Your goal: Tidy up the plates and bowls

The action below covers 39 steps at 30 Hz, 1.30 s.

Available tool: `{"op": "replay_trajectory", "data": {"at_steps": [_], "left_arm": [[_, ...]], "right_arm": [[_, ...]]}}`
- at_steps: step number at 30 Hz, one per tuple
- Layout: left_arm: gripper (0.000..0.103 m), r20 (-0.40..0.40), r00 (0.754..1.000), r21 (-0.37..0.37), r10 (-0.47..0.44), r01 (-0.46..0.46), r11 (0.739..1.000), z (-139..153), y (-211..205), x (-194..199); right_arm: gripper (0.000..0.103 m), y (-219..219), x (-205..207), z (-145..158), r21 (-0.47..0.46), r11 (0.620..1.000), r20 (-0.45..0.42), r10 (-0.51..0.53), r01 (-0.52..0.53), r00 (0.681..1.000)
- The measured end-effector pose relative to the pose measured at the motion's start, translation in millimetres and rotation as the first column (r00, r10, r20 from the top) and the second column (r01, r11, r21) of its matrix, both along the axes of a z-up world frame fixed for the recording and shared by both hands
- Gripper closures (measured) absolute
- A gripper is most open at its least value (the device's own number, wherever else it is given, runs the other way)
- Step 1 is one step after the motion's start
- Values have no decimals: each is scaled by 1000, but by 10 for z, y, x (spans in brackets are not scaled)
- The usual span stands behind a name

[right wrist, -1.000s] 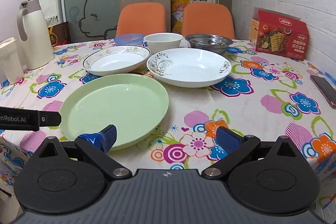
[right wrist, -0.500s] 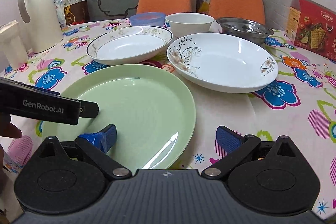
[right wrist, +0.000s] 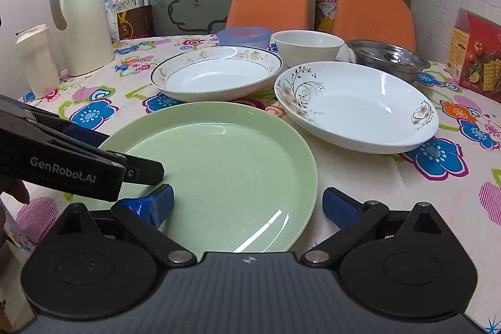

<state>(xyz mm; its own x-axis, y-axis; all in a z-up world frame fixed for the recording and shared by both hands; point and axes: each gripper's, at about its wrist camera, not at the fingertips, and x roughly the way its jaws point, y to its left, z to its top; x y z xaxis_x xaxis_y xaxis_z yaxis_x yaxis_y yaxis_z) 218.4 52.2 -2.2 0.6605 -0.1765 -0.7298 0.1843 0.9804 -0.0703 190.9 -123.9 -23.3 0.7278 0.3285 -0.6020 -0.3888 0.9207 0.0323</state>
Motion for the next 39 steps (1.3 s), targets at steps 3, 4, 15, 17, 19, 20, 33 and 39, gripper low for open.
{"op": "replay_trajectory", "data": {"at_steps": [3,4,15,17,19,20,33,39], "left_arm": [[42,-2,1000,3,8,-8,1000,9,-36,18],[43,-1,1000,7,18,-17,1000,9,-50,21],[44,-15,992,12,125,-125,992,105,264,-125],[44,-5,986,26,167,-167,986,139,434,-163],[44,1,977,31,213,-213,977,165,613,-189],[44,3,972,37,235,-235,971,168,698,-195],[36,-27,970,-16,240,-241,970,55,903,-106],[34,13,958,-24,286,-285,958,135,963,-37]], "right_arm": [[15,6,0,-9,4,1000,7,7,-7,1000],[16,23,-8,-15,9,1000,14,15,-15,1000],[15,388,-168,65,27,1000,27,12,-13,1000],[15,545,-162,81,44,998,32,46,-47,998],[15,720,-137,93,57,995,37,84,-86,996],[15,803,-117,100,59,993,38,102,-105,994],[17,909,24,28,44,985,-20,168,-167,986],[16,387,403,217,95,995,-21,-6,8,1000]]}}
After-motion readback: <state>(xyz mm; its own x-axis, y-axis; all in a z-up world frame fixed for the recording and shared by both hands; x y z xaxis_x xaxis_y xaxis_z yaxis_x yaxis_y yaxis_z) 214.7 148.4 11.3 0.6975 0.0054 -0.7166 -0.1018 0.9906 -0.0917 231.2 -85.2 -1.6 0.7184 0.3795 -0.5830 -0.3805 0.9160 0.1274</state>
